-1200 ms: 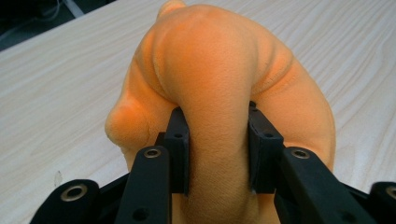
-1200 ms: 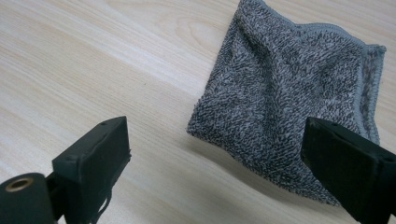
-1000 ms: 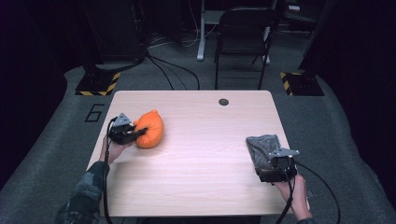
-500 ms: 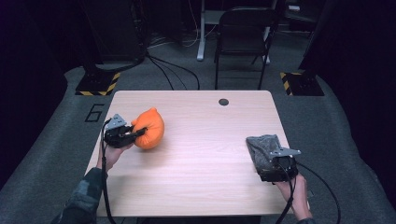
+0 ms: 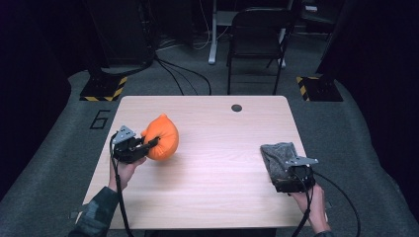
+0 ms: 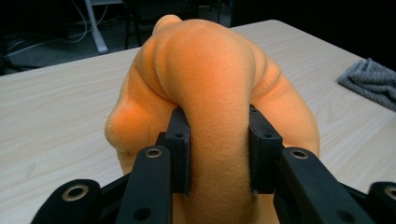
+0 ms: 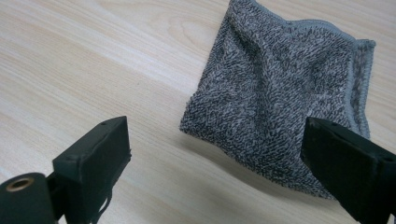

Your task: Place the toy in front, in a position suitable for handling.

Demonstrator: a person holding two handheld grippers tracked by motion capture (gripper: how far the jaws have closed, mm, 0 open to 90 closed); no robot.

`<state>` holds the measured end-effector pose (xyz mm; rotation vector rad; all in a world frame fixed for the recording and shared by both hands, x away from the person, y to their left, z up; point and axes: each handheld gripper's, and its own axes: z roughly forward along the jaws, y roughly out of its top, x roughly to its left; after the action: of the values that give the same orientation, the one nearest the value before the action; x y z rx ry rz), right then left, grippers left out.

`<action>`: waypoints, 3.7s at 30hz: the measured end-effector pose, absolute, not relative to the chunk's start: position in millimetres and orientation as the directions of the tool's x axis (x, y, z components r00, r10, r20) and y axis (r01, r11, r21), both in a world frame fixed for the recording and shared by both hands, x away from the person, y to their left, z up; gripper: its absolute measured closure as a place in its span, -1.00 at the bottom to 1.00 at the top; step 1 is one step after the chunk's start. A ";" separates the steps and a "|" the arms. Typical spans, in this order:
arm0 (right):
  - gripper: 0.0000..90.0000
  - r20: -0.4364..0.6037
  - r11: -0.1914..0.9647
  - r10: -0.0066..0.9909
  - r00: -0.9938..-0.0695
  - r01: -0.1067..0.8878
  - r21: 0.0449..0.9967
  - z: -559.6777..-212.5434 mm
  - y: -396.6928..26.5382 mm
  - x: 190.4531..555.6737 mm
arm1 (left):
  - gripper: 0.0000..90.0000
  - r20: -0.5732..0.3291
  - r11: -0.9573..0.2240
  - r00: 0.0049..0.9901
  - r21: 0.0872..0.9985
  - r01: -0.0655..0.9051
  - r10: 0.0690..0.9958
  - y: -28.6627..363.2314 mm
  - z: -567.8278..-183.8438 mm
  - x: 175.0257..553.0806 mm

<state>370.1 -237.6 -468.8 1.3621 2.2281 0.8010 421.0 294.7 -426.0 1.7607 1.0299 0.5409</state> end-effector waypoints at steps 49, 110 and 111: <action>-0.83 -0.005 0.333 0.897 -0.442 0.669 0.664 -473.8 -219.7 368.8 | -0.38 -0.171 -0.141 0.563 0.873 0.467 0.809 204.6 -458.3 404.3; -0.94 0.078 0.400 0.747 -0.660 0.541 0.740 -440.3 1.9 437.6 | -1.00 -0.049 -0.247 0.409 0.729 0.638 0.911 291.7 -529.8 413.8; -0.94 0.069 0.411 0.746 -0.663 0.539 0.735 -441.3 6.7 437.9 | -1.00 -0.042 -0.251 0.408 0.730 0.635 0.912 291.1 -530.1 413.7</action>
<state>437.9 6.7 -441.3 1.1220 2.3997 1.1005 413.7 291.1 -530.1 1.9865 1.3133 0.5208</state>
